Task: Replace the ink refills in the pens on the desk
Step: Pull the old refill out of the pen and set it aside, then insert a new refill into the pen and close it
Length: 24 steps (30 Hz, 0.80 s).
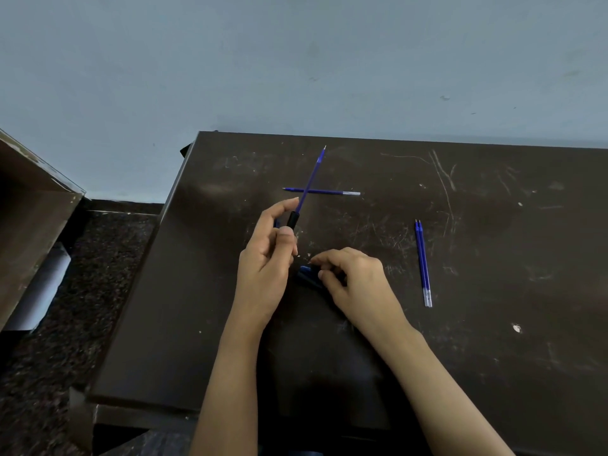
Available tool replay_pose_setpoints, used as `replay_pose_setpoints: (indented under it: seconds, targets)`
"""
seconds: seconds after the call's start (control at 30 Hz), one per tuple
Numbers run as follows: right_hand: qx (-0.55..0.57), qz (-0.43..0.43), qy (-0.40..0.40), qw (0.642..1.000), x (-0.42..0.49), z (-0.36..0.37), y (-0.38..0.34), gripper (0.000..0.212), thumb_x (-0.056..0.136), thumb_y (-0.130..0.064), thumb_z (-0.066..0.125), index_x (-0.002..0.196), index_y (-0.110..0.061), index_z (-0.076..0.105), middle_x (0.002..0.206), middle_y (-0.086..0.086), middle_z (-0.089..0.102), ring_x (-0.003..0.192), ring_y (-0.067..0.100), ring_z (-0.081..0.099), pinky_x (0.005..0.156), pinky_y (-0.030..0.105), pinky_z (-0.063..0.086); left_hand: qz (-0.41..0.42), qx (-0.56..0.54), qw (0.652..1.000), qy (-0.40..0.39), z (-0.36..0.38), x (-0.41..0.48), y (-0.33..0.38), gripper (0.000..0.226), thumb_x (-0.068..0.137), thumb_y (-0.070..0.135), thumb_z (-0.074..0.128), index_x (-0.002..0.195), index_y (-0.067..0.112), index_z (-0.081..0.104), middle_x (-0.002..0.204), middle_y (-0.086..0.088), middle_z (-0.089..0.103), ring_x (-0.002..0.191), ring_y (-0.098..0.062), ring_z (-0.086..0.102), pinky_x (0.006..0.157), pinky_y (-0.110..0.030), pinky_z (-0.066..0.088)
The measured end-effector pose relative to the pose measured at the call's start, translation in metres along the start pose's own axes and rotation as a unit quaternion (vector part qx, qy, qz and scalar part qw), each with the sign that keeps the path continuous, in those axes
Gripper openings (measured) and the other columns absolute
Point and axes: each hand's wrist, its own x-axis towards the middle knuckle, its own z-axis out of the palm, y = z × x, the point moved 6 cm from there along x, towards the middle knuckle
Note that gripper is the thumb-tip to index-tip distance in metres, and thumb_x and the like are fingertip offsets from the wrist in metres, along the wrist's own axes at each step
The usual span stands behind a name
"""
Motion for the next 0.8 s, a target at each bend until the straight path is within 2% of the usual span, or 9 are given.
replay_pose_setpoints:
  seconds: [0.1,0.17,0.23,0.3,0.37,0.47,0.53,0.67,0.8]
  targets:
    - [0.009,0.014,0.017,1.000,0.001,-0.004,0.004,0.028,0.089,-0.007,0.057,0.115,-0.014,0.066,0.100,0.000,0.065,0.094,0.011,0.059,0.088,0.027,0.049,0.009,-0.009,1.000,-0.017,0.003,-0.001,0.003,0.042,0.102,0.011,0.040,0.128,0.042,0.052,0.065,0.003,0.042,0.057,-0.006,0.037,0.055,-0.017,0.036]
    - [0.055,0.033,0.053,0.997,0.002,-0.011,0.008,0.031,0.090,-0.003,0.055,0.117,-0.014,0.065,0.102,0.000,0.064,0.091,-0.001,0.057,0.087,0.015,0.045,0.013,-0.008,1.000,-0.028,0.004,-0.002,0.003,0.043,0.102,0.010,0.040,0.129,0.042,0.053,0.066,0.002,0.041,0.058,-0.009,0.036,0.055,-0.017,0.035]
    - [0.135,0.071,0.078,0.985,0.003,-0.019,0.014,0.030,0.092,-0.002,0.052,0.115,-0.017,0.066,0.105,-0.005,0.065,0.093,-0.010,0.057,0.085,0.005,0.041,0.011,-0.003,0.999,-0.037,0.006,-0.002,0.002,0.039,0.102,0.011,0.039,0.129,0.035,0.055,0.066,0.003,0.042,0.058,-0.011,0.036,0.055,-0.019,0.035]
    - [0.252,0.121,0.085,0.956,0.005,-0.023,0.021,0.027,0.094,-0.003,0.050,0.109,-0.017,0.067,0.102,-0.006,0.068,0.090,-0.005,0.061,0.084,0.010,0.045,0.006,0.002,0.999,-0.049,0.007,-0.003,0.002,0.035,0.102,0.011,0.040,0.126,0.029,0.057,0.067,0.004,0.043,0.059,-0.010,0.037,0.056,-0.019,0.036]
    - [0.421,0.160,0.096,0.888,0.005,-0.024,0.026,0.021,0.095,-0.002,0.048,0.102,-0.013,0.064,0.090,0.000,0.065,0.081,0.006,0.060,0.079,0.019,0.048,-0.001,0.007,0.998,-0.067,0.010,-0.004,0.001,0.035,0.102,0.011,0.040,0.125,0.030,0.058,0.069,0.001,0.046,0.060,-0.010,0.038,0.056,-0.018,0.036]
    - [0.636,0.179,0.109,0.743,0.007,-0.026,0.026,0.017,0.095,-0.001,0.046,0.092,-0.013,0.058,0.080,0.003,0.064,0.076,0.012,0.060,0.074,0.023,0.051,-0.012,0.012,0.995,-0.097,0.013,-0.006,0.001,0.038,0.102,0.015,0.040,0.131,0.037,0.053,0.072,-0.003,0.049,0.060,-0.009,0.040,0.055,-0.016,0.036]
    - [0.677,0.180,0.119,0.704,0.008,-0.029,0.027,0.016,0.094,-0.001,0.047,0.089,-0.013,0.057,0.079,0.003,0.065,0.076,0.013,0.063,0.073,0.022,0.053,-0.012,0.012,0.994,-0.109,0.014,-0.007,0.002,0.041,0.102,0.016,0.041,0.134,0.040,0.051,0.071,-0.003,0.050,0.061,-0.006,0.040,0.056,-0.014,0.036]
    - [0.701,0.183,0.132,0.676,0.009,-0.032,0.030,0.014,0.093,-0.003,0.050,0.090,-0.013,0.058,0.084,0.005,0.067,0.080,0.015,0.066,0.073,0.023,0.055,-0.014,0.005,0.992,-0.129,0.016,-0.009,0.004,0.043,0.102,0.016,0.040,0.135,0.041,0.050,0.071,-0.002,0.049,0.060,-0.004,0.039,0.057,-0.014,0.036]
    - [0.699,0.179,0.134,0.679,0.009,-0.032,0.032,0.012,0.091,-0.003,0.051,0.090,-0.013,0.059,0.085,0.005,0.067,0.082,0.015,0.067,0.074,0.023,0.055,-0.015,-0.012,0.991,-0.136,0.018,-0.009,0.004,0.046,0.103,0.014,0.038,0.137,0.043,0.048,0.067,0.008,0.043,0.063,-0.015,0.036,0.055,-0.014,0.034]
